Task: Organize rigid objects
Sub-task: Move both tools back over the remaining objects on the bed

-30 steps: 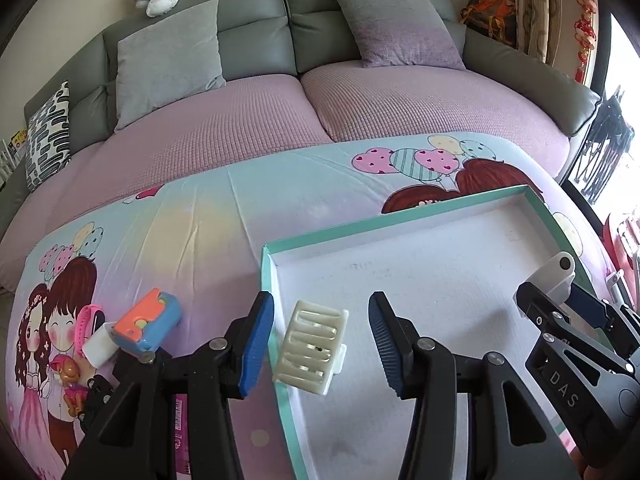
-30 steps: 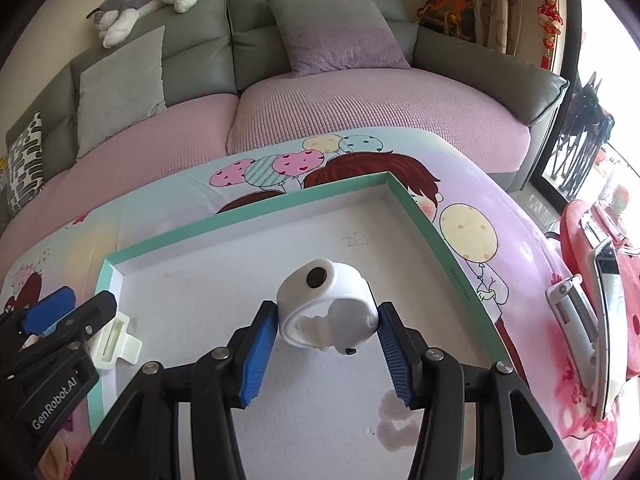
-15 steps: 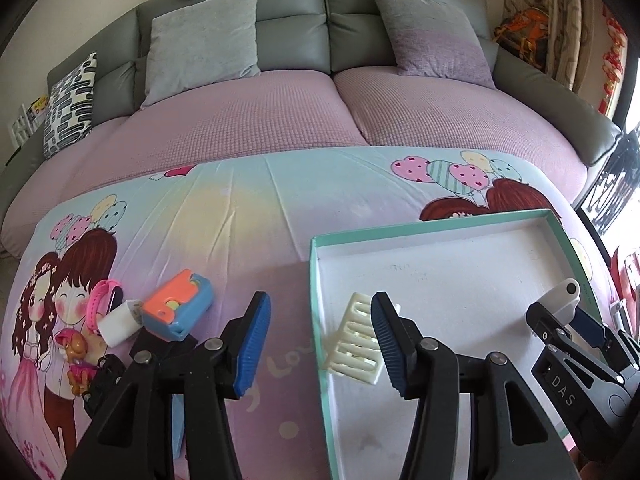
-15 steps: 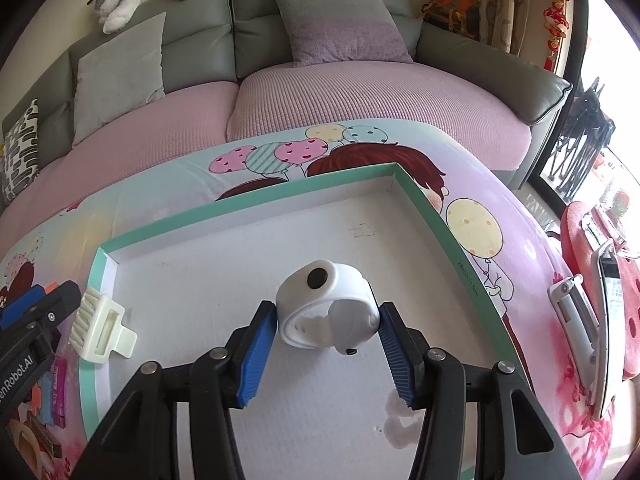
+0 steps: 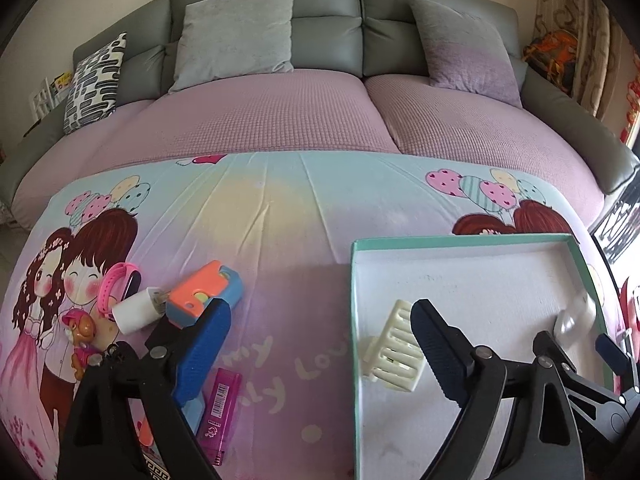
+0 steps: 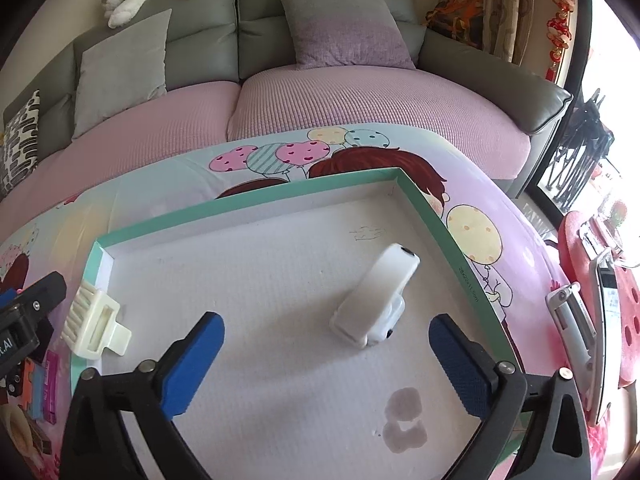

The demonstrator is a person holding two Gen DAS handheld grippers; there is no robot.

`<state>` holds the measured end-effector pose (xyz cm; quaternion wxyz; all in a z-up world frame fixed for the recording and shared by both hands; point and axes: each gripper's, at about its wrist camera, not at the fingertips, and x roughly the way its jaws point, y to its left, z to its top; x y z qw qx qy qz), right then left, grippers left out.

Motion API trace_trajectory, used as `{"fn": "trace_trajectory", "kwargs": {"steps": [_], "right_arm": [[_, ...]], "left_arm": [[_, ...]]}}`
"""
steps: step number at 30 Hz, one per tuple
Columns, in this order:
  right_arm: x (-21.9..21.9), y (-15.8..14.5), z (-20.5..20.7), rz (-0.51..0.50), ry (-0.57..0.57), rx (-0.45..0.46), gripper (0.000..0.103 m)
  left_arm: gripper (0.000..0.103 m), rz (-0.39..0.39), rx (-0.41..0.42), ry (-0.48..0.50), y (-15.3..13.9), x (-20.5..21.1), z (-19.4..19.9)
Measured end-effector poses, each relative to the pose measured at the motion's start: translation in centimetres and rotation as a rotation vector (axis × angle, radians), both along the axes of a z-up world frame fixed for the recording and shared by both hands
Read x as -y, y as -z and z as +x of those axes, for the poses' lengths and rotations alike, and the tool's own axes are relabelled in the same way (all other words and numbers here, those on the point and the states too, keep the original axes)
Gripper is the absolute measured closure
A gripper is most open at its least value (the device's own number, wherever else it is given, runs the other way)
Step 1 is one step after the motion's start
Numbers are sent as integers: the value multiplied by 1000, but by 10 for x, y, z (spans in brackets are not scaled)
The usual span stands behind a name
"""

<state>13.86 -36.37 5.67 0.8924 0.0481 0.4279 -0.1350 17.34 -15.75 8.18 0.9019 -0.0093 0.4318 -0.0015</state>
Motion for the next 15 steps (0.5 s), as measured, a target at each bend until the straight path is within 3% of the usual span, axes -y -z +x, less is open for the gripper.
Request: {"fn": "trace_trajectory", "kwargs": {"steps": [15], "right_arm": [[-8,-1,3,-1,-21,-7,0]], "left_arm": [[4,-16,38,-136,-3,-36,-8]]}}
